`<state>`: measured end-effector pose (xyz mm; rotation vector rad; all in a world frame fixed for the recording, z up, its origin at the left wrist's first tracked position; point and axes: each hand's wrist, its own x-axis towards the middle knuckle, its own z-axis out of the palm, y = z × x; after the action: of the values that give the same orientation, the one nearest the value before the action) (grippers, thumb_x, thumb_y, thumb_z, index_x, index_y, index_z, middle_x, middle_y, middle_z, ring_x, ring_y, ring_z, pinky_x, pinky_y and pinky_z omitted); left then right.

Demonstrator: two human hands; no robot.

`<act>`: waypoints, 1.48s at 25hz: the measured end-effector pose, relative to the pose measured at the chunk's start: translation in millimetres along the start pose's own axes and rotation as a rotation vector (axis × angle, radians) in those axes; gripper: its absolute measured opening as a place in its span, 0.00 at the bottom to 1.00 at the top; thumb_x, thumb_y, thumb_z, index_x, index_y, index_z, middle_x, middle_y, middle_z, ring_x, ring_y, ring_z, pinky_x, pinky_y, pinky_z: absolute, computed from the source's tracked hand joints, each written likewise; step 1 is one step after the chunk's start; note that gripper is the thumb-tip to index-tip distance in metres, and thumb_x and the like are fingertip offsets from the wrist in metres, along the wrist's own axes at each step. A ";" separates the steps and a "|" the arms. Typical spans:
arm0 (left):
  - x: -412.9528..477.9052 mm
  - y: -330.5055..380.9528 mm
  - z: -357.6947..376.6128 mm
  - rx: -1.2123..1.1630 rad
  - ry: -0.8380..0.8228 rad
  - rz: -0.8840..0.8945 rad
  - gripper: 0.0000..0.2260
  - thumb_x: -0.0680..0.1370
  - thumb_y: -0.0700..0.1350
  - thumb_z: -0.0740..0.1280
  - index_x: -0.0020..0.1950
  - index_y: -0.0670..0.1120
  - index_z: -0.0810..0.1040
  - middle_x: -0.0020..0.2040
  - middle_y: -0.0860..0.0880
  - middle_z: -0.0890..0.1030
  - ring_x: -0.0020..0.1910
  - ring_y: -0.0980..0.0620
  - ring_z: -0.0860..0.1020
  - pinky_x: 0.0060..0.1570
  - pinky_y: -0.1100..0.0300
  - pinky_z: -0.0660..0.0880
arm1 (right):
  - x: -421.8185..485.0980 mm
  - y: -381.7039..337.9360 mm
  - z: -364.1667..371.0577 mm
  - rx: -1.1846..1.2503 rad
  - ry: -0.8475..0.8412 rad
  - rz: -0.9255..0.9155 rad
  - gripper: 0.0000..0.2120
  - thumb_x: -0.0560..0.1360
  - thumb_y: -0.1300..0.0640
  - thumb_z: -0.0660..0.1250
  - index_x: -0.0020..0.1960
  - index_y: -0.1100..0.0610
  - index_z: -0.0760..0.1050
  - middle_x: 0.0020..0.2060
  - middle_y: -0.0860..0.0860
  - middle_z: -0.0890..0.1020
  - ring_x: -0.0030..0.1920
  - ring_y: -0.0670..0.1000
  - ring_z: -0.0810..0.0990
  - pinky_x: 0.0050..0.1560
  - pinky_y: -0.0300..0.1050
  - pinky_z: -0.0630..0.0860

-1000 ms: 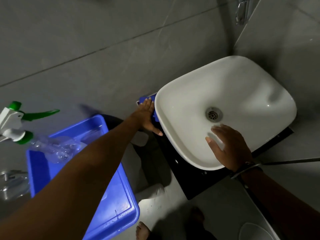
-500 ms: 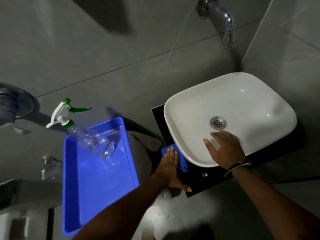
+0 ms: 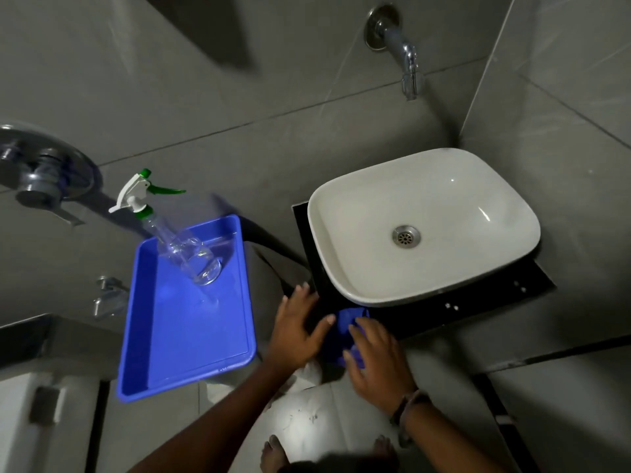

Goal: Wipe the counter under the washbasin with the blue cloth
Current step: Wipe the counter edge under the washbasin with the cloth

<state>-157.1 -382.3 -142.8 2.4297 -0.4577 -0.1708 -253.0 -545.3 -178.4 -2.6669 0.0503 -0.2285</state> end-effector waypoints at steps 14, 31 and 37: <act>109.3 69.0 45.0 0.320 0.074 -0.182 0.48 0.75 0.71 0.54 0.80 0.37 0.47 0.81 0.35 0.45 0.81 0.40 0.42 0.78 0.42 0.39 | -11.4 140.6 -19.5 -0.207 -0.268 0.167 0.36 0.71 0.35 0.57 0.72 0.55 0.65 0.73 0.55 0.68 0.73 0.57 0.67 0.72 0.54 0.54; 112.3 63.5 46.5 0.272 0.066 -0.175 0.51 0.73 0.75 0.49 0.80 0.37 0.43 0.81 0.37 0.42 0.81 0.42 0.39 0.77 0.43 0.37 | 23.9 147.1 -16.0 -0.063 -0.072 0.748 0.47 0.66 0.28 0.52 0.75 0.59 0.57 0.78 0.58 0.55 0.78 0.58 0.50 0.76 0.64 0.48; 111.7 64.1 40.1 0.238 0.023 -0.165 0.51 0.73 0.75 0.51 0.80 0.37 0.42 0.81 0.37 0.42 0.80 0.42 0.38 0.77 0.43 0.35 | -1.3 8.9 34.3 -0.049 -0.167 0.410 0.48 0.65 0.30 0.61 0.76 0.56 0.57 0.76 0.58 0.59 0.77 0.61 0.55 0.75 0.62 0.53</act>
<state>-80.6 -493.1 -134.7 2.7013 -0.2793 -0.1672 -248.4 -537.9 -212.9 -2.6404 0.5469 0.1283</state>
